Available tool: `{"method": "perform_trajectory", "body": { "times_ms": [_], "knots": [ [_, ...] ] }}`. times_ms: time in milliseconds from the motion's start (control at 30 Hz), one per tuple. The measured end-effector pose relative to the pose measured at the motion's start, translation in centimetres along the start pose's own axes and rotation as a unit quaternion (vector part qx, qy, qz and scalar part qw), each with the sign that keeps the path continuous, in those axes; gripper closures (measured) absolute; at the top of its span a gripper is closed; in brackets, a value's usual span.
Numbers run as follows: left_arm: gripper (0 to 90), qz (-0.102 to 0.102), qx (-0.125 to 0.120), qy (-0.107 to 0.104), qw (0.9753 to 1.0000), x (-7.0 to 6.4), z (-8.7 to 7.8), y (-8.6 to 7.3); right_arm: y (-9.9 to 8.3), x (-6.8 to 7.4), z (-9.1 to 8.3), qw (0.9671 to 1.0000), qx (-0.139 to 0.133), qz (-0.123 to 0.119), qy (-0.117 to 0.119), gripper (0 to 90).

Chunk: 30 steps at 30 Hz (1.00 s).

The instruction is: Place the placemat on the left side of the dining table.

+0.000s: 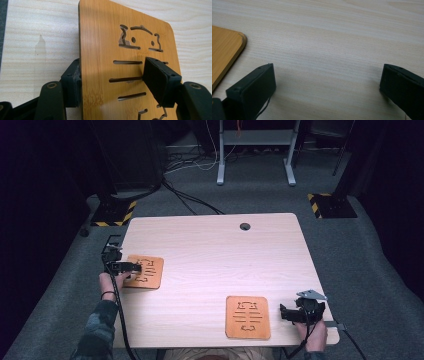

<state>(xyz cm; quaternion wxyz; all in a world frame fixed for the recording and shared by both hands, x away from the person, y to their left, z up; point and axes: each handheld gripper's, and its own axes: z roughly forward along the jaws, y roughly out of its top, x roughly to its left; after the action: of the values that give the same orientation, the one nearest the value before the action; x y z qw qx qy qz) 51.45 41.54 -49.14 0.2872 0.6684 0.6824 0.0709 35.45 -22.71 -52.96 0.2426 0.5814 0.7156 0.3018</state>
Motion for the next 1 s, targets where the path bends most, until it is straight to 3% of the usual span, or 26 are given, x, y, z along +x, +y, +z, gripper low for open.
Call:
{"method": "perform_trajectory", "body": {
  "times_ms": [100, 200, 633, 833, 1000],
  "knots": [
    [34.9, -0.004, -0.002, 0.000, 1.0000, 0.1, 0.1, -0.2, 0.0, 0.0, 0.0, 1.0000, 0.000, 0.000, 0.000, 0.0],
    [33.4, 0.005, 0.007, 0.012, 0.9999, 0.2, 0.3, -0.3, 0.0, 0.0, 0.0, 1.0000, 0.000, 0.000, 0.000, 0.0],
    [32.6, 0.006, 0.000, 0.016, 0.9999, 0.2, 0.4, -0.4, 0.0, 0.0, 0.0, 1.0000, 0.000, 0.000, 0.000, 0.0],
    [31.9, 0.020, 0.000, 0.030, 0.9993, -0.2, 0.3, -0.3, 0.0, 0.0, 0.0, 1.0000, 0.000, 0.000, 0.000, 0.0],
    [29.6, 0.040, 0.006, 0.062, 0.9972, -0.8, 0.5, -0.2, 0.0, 0.0, 0.0, 1.0000, 0.000, 0.000, 0.000, 0.0]
  ]
}}
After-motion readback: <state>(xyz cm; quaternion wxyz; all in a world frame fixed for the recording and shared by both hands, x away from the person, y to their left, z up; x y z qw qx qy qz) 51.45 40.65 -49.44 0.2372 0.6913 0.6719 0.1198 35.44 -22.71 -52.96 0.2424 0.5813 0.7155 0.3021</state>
